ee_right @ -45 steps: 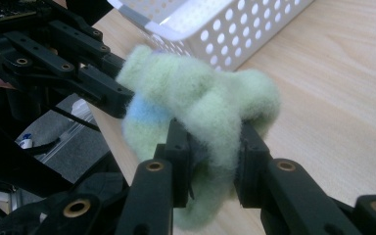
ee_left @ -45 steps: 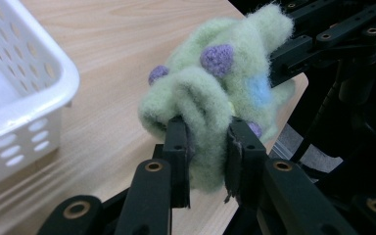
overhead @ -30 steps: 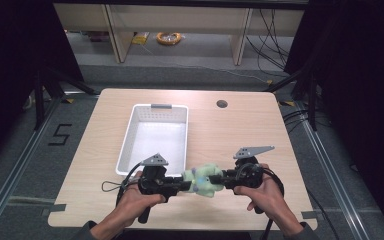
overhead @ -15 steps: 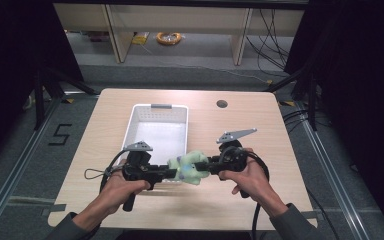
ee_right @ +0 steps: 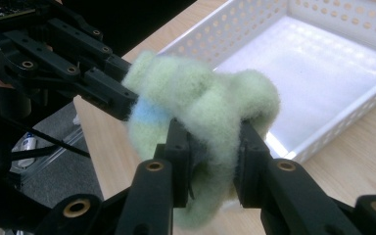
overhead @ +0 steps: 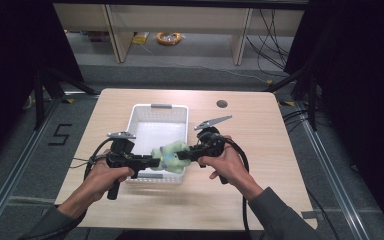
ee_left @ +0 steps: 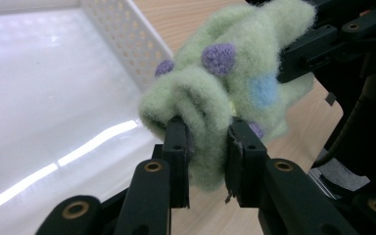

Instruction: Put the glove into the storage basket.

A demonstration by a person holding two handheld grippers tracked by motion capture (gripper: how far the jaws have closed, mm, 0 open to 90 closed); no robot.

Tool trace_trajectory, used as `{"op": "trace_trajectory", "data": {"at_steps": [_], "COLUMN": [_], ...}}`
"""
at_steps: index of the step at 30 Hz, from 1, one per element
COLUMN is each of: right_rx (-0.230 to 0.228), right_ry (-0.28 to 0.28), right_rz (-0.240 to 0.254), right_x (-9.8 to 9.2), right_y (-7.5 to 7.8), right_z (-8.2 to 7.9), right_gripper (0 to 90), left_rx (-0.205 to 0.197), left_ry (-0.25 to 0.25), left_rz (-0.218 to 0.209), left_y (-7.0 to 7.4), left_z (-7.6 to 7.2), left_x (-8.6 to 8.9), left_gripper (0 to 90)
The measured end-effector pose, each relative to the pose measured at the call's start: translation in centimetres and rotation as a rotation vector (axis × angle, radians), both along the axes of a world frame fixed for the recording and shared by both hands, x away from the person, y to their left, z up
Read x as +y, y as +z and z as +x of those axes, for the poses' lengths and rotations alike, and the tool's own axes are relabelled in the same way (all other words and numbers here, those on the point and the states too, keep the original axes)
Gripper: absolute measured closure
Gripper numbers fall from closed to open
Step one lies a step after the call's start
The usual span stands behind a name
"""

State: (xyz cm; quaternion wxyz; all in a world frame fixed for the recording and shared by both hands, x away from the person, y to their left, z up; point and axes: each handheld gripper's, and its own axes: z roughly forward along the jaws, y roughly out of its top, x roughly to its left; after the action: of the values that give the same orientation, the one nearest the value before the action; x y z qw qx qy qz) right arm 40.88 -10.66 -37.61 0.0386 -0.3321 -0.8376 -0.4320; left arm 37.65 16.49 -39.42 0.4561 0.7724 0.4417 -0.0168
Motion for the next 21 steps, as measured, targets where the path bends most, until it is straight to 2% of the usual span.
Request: {"op": "trace_trajectory", "data": {"at_steps": [1,5,7,12,16,17,20,21], "right_rx": [0.018,0.024,0.058,0.071,0.083,0.084,0.092,0.092], "right_ry": [-0.006,0.0,-0.011,-0.014,-0.02,-0.02,-0.025,-0.024], "right_rz": [-0.001,-0.014,-0.019,-0.031,-0.043,-0.044,-0.052,-0.055], "right_x": [0.4,1.5,2.1,3.1,3.8,4.0,4.3,4.4], "right_y": [-0.1,-0.7,-1.1,-2.0,-2.7,-2.8,-3.2,-3.3], "right_z": [0.3,1.4,1.7,2.7,3.2,3.3,3.5,3.6], "right_gripper": [73.0,73.0,73.0,73.0,73.0,73.0,73.0,73.0], "left_rx": [0.005,0.021,0.036,0.065,0.064,0.073,0.084,0.09], "left_ry": [0.003,0.032,0.033,0.045,0.061,0.048,0.058,0.047], "left_rz": [0.007,0.018,0.022,0.03,0.048,0.048,0.055,0.062], "left_y": [-0.1,-0.8,-1.1,-1.9,-2.4,-2.4,-2.9,-3.0], "left_z": [0.2,1.0,1.4,2.2,2.5,2.7,3.0,3.1], "left_x": [0.3,0.9,1.4,2.1,2.2,2.4,2.6,2.7], "left_gripper": [72.5,72.5,72.5,72.4,72.4,72.4,72.4,72.4]}}
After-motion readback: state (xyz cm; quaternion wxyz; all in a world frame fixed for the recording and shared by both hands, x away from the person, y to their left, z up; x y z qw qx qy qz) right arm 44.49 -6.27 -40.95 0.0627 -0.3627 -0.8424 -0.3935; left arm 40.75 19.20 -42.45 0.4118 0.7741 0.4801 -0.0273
